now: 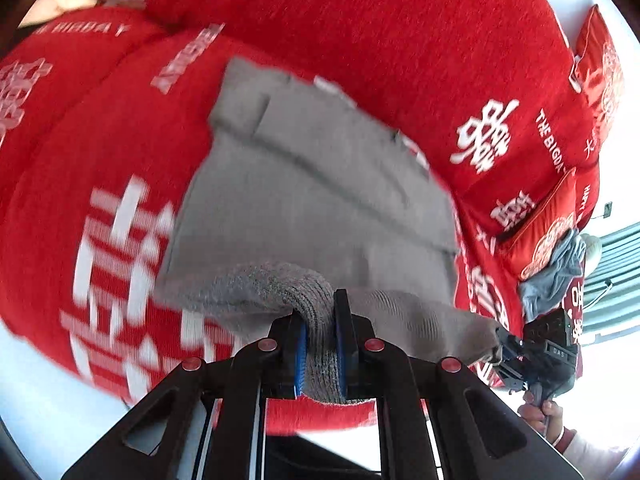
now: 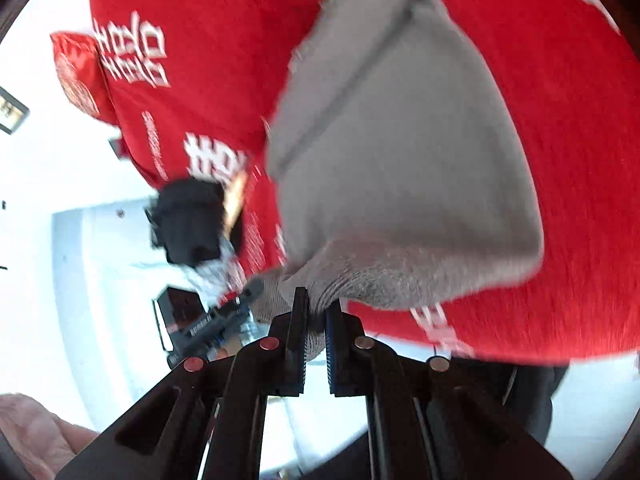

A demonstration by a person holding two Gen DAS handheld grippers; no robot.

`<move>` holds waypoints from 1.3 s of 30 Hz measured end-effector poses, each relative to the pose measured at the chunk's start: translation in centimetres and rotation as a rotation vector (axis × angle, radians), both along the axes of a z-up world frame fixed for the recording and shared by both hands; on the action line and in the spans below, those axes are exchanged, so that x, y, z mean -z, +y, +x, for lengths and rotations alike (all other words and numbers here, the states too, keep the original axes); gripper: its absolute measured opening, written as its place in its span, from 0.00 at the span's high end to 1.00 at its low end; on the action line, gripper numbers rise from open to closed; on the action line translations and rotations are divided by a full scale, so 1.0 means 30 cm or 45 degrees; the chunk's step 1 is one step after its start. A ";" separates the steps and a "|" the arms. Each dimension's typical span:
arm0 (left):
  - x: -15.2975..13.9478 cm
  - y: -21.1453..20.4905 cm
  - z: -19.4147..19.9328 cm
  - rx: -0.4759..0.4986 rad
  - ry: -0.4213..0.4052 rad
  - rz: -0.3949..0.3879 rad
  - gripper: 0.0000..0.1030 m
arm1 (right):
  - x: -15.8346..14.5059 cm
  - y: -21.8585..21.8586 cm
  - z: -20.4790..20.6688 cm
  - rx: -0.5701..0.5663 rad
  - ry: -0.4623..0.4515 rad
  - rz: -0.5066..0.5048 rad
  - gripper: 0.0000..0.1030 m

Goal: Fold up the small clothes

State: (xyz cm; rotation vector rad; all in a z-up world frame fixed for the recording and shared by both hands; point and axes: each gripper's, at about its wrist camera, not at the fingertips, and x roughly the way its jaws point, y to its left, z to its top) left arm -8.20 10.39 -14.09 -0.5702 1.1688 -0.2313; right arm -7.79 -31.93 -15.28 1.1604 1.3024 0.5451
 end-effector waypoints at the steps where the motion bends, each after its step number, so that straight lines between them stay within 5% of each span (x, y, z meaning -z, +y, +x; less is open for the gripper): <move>1: -0.001 0.011 0.054 0.007 -0.015 0.015 0.88 | -0.007 -0.014 0.037 0.039 -0.015 0.000 0.92; 5: 0.030 0.016 0.201 0.023 -0.011 0.092 0.88 | 0.013 -0.039 0.151 0.162 -0.035 -0.011 0.92; 9: 0.100 -0.004 0.321 0.083 0.104 0.245 0.87 | 0.078 -0.039 0.276 0.233 0.015 -0.093 0.93; 16: 0.103 -0.010 0.346 0.246 0.142 0.277 0.86 | 0.134 -0.069 0.371 0.286 0.155 -0.278 0.93; 19: 0.087 -0.021 0.351 0.327 0.152 0.297 0.67 | 0.124 -0.057 0.385 0.239 0.177 -0.363 0.89; 21: 0.056 -0.014 0.357 0.335 0.106 0.387 0.29 | 0.128 -0.056 0.386 0.220 0.191 -0.383 0.89; 27: 0.021 0.007 0.398 0.402 0.027 0.456 0.26 | 0.119 -0.068 0.412 0.319 0.206 -0.407 0.89; 29: 0.048 0.003 0.412 0.453 0.040 0.474 0.26 | 0.087 -0.064 0.416 0.348 0.180 -0.466 0.70; 31: 0.084 -0.005 0.427 0.495 0.063 0.473 0.26 | 0.050 -0.044 0.419 0.300 0.154 -0.582 0.47; 39: 0.239 -0.084 0.502 0.559 0.155 0.430 0.26 | 0.010 0.110 0.488 -0.166 0.001 -0.967 0.47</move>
